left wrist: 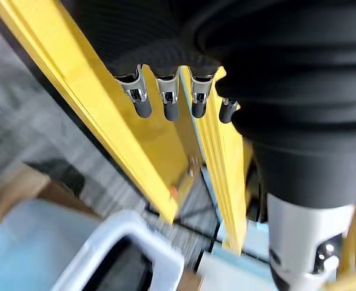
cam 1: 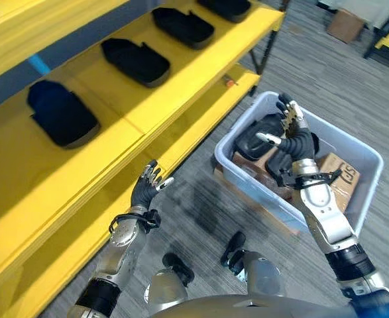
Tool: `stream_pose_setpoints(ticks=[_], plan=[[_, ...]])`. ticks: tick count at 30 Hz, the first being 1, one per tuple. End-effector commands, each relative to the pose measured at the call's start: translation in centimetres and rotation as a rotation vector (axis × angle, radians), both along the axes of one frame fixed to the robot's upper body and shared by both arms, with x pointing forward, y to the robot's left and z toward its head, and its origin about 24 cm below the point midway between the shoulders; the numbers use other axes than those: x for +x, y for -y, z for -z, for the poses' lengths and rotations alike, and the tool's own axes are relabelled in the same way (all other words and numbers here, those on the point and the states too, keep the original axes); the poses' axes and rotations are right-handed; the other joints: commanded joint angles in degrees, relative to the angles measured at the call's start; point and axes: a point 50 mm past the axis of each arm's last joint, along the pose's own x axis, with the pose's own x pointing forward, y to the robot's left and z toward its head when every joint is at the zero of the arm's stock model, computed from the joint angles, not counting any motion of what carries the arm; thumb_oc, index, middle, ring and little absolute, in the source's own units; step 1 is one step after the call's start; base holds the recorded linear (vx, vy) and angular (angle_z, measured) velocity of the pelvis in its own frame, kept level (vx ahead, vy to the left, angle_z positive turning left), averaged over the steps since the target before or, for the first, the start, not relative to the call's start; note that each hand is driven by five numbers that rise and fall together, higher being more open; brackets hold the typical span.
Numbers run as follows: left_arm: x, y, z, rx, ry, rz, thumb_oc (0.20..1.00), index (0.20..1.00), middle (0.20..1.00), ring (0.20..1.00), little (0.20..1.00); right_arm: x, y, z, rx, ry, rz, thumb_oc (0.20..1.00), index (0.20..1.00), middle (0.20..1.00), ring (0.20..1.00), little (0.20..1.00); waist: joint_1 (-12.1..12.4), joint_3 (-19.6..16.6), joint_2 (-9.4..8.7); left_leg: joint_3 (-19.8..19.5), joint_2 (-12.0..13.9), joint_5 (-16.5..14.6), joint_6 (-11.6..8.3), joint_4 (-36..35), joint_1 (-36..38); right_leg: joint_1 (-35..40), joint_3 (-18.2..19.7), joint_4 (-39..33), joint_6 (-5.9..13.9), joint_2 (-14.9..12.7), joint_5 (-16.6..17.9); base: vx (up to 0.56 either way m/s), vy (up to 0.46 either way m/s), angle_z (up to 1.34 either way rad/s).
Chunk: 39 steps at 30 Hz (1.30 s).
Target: Move parts from the plastic box to the shelf.
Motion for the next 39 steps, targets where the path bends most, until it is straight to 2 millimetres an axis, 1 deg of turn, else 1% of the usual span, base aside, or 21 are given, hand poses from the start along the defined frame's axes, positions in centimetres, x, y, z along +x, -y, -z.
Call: stream_pose_setpoints(ticks=[1, 8, 9, 12, 13, 14, 15, 16, 19, 20, 21, 22, 23, 24, 26, 28, 29, 30, 31, 33, 39], plan=[[-0.9, 0.8, -1.2, -0.024, 0.076, 0.061, 1.0, 1.0, 1.0, 1.0, 1.0, -0.5, 0.6, -3.6, 0.06, 0.2, 0.008, 1.0, 1.0, 1.0, 1.0, 1.0, 0.89, -1.55, -0.92, -2.46, 2.34, 9.57, -4.84, -4.71, -1.25, 5.92, 2.49, -2.11, 10.27, -4.8, 3.0, -0.04, -0.12, -0.36], [-1.4, 1.2, -0.3, -0.026, 0.041, 0.087, 1.0, 1.0, 1.0, 1.0, 1.0, -1.6, 2.9, -2.9, 0.027, 0.183, 0.092, 1.0, 1.0, 1.0, 1.0, 1.0, -1.23, -3.62, 1.0, -2.85, 5.34, 14.4, -8.14, -5.58, 0.56, 8.38, 5.82, -5.25, 7.93, -0.33, 0.67, -0.02, -0.15, -0.21], [-1.5, 1.3, -0.2, -0.028, 0.037, 0.089, 1.0, 1.0, 1.0, 1.0, 1.0, -1.9, 3.6, -2.6, 0.004, 0.172, 0.117, 1.0, 1.0, 1.0, 1.0, 1.0, -1.45, -4.25, 1.5, -3.55, 6.87, 17.22, -10.21, -5.02, 0.97, 9.41, 6.97, -6.48, 7.19, 1.32, 0.2, 0.03, -0.22, -0.16], [-1.5, 1.2, -0.2, -0.029, 0.044, 0.087, 1.0, 1.0, 1.0, 1.0, 1.0, -2.3, 4.4, -2.4, -0.022, 0.165, 0.142, 1.0, 1.0, 1.0, 1.0, 1.0, -1.98, -4.88, 1.76, -4.36, 8.19, 19.21, -11.37, -4.07, 1.1, 9.99, 8.34, -7.17, 6.61, 2.43, -0.36, 0.02, -0.16, -0.27], [-1.5, 1.3, -0.2, -0.036, 0.047, 0.082, 1.0, 1.0, 1.0, 1.0, 1.0, -2.8, 5.0, -1.9, -0.028, 0.148, 0.162, 1.0, 1.0, 1.0, 1.0, 1.0, -1.97, -4.89, 1.55, -5.18, 10.49, 21.2, -12.37, 0.39, -0.16, 10.88, 9.63, -7.69, 5.59, 3.51, -1.28, 0.03, -0.211, -0.44], [-1.5, 1.3, -0.2, -0.041, 0.048, 0.078, 1.0, 1.0, 1.0, 1.0, 1.0, -3.1, 5.3, -1.7, -0.029, 0.135, 0.17, 1.0, 1.0, 1.0, 1.0, 1.0, -1.74, -4.57, 1.25, -7.1, 11.43, 21.28, -12.46, 3.99, -1.12, 11.47, 10.54, -7.95, 4.84, 4.12, -1.93, 0.03, -0.218, -0.45], [-1.4, 1.4, -0.1, -0.042, 0.049, 0.071, 1.0, 1.0, 1.0, 1.0, 1.0, -3.3, 5.4, -1.6, -0.035, 0.134, 0.171, 1.0, 1.0, 1.0, 1.0, 1.0, -0.99, -3.6, 1.42, -11.83, 10.55, 21.33, -12.36, 6.13, -3.18, 11.89, 11.51, -8.35, 4.68, 4.4, -2.39, -0.04, -0.076, -0.56], [-1.1, 1.5, -0.2, -0.046, 0.058, 0.055, 1.0, 1.0, 1.0, 1.0, 1.0, -3.3, 5.4, -1.6, -0.051, 0.132, 0.162, 1.0, 1.0, 1.0, 1.0, 1.0, 0.02, -2.43, 1.03, -19.27, 6.08, 19.68, -11.39, 3.32, -8.05, 12.32, 12.45, -9.1, 5.03, 3.49, -1.76, -0.04, 0.046, -0.62], [-1.3, 1.3, -0.1, -0.049, 0.063, 0.033, 1.0, 1.0, 1.0, 1.0, 1.0, -2.9, 4.9, -1.1, -0.036, 0.112, 0.142, 1.0, 1.0, 1.0, 1.0, 1.0, 0.06, -2.46, 1.25, -22.78, 7.47, 23.34, -11.08, -7.24, -7.81, 10.52, 15.36, -8.52, 6.3, 3.08, -0.6, 0.03, 0.153, -0.92], [-1.5, 1.1, -0.2, -0.043, 0.069, 0.017, 1.0, 1.0, 1.0, 1.0, 1.0, -2.7, 4.5, -0.8, -0.023, 0.107, 0.122, 1.0, 1.0, 1.0, 1.0, 1.0, 1.24, -2.26, 1.33, -28.61, 7.42, 25.37, -10.73, -10.13, -8.39, 9.66, 17.09, -7.5, 6.73, 2.97, -0.79, 0.08, 0.152, -0.95], [-1.7, 0.8, -0.2, -0.051, 0.07, 0.005, 1.0, 1.0, 1.0, 1.0, 1.0, -2.6, 4.2, -1.0, -0.012, 0.111, 0.102, 1.0, 1.0, 1.0, 1.0, 1.0, 1.45, -2.07, 1.25, -30.91, 7.62, 25.16, -10.63, -12.12, -7.42, 8.92, 18.59, -6.79, 7.12, 2.92, -0.94, 0.04, 0.219, -1.37], [-1.7, 0.4, -0.6, -0.052, 0.09, -0.013, 1.0, 1.0, 1.0, 1.0, 1.0, -2.4, 3.6, -1.2, 0.01, 0.125, 0.059, 1.0, 1.0, 1.0, 1.0, 1.0, 2.78, -1.8, 1.91, -36.67, 8.79, 27.66, -10.46, -14.13, -7.21, 7.0, 21.64, -5.35, 7.41, 3.85, -0.31, 0.04, 0.184, -1.34], [-1.7, 0.3, -0.7, -0.056, 0.096, -0.012, 1.0, 1.0, 1.0, 1.0, 1.0, -2.4, 3.5, -1.3, 0.014, 0.128, 0.048, 1.0, 1.0, 1.0, 1.0, 1.0, 2.68, -1.85, 2.19, -37.39, 8.95, 27.83, -10.98, -14.31, -6.47, 7.0, 22.47, -4.7, 7.71, 3.86, -0.82, 0.06, 0.183, -1.77], [-1.7, 0.4, -0.7, -0.069, 0.096, -0.01, 1.0, 1.0, 1.0, 1.0, 1.0, -2.3, 3.3, -1.3, 0.025, 0.121, 0.033, 1.0, 1.0, 1.0, 1.0, 1.0, 2.19, -2.1, 2.42, -36.21, 9.15, 25.13, -10.2, -14.77, -5.17, 6.63, 23.19, -4.06, 7.66, 4.04, -1.34, 0.13, 0.166, -1.29], [-1.4, 0.8, -0.8, -0.074, 0.106, 0.009, 1.0, 1.0, 1.0, 1.0, 1.0, -2.1, 2.9, -1.2, 0.029, 0.118, 0.013, 1.0, 1.0, 1.0, 1.0, 1.0, 2.06, -2.62, 3.27, -35.13, 8.91, 23.55, -9.99, -15.05, -3.7, 5.6, 25.58, -2.79, 7.69, 4.15, -0.83, 0.15, 0.233, -0.8], [-0.8, 1.1, -1.2, -0.078, 0.127, 0.029, 1.0, 1.0, 1.0, 1.0, 1.0, -2.1, 3.0, -1.1, 0.035, 0.107, 0.021, 1.0, 1.0, 1.0, 1.0, 1.0, 1.34, -2.67, 3.22, -32.72, 7.71, 21.19, -9.29, -13.5, -3.14, 5.9, 26.1, -2.68, 8.3, 2.55, -0.67, 0.16, 0.252, -0.59], [-0.5, 1.3, -1.6, -0.077, 0.142, 0.037, 1.0, 1.0, 1.0, 1.0, 1.0, -2.0, 3.0, -1.1, 0.037, 0.101, 0.024, 1.0, 1.0, 1.0, 1.0, 1.0, 0.9, -2.47, 2.92, -31.79, 6.83, 19.52, -8.9, -12.56, -2.85, 6.41, 26.3, -2.53, 8.68, 1.28, -0.81, 0.14, 0.35, -0.35], [0.1, 1.4, -1.9, -0.072, 0.157, 0.045, 1.0, 1.0, 1.0, 1.0, 1.0, -2.1, 3.1, -1.1, 0.033, 0.102, 0.033, 1.0, 1.0, 1.0, 1.0, 1.0, 0.03, -2.14, 2.4, -29.91, 4.75, 16.05, -7.7, -11.61, -2.86, 6.41, 27.12, -3.16, 9.87, -0.89, 0.08, 0.12, 0.433, -0.27], [0.4, 1.6, -2.2, -0.075, 0.172, 0.05, 1.0, 1.0, 1.0, 1.0, 1.0, -2.1, 3.1, -1.1, 0.024, 0.1, 0.039, 1.0, 1.0, 1.0, 1.0, 1.0, -0.33, -1.92, 2.05, -27.85, 3.11, 14.21, -7.16, -10.96, -3.24, 5.46, 27.85, -3.42, 10.71, -2.77, 1.06, 0.09, 0.433, -0.42], [0.9, 1.7, -2.7, -0.067, 0.19, 0.057, 1.0, 1.0, 1.0, 1.0, 1.0, -2.0, 3.1, -1.1, 0.02, 0.096, 0.055, 1.0, 1.0, 1.0, 1.0, 1.0, -0.77, -1.56, 1.41, -25.86, 1.55, 12.23, -6.67, -9.62, -4.08, 4.49, 28.15, -4.38, 11.82, -4.71, 2.68, 0.05, 0.275, -0.44], [1.1, 1.8, -2.8, -0.05, 0.192, 0.061, 1.0, 1.0, 1.0, 1.0, 1.0, -2.2, 3.1, -0.8, 0.018, 0.087, 0.061, 1.0, 1.0, 1.0, 1.0, 1.0, -1.23, -1.73, 0.43, -23.42, 0.0, 10.92, -6.17, -9.73, -4.72, 2.82, 28.13, -6.31, 13.41, -6.24, 5.49, 0.03, 0.084, -0.12]])
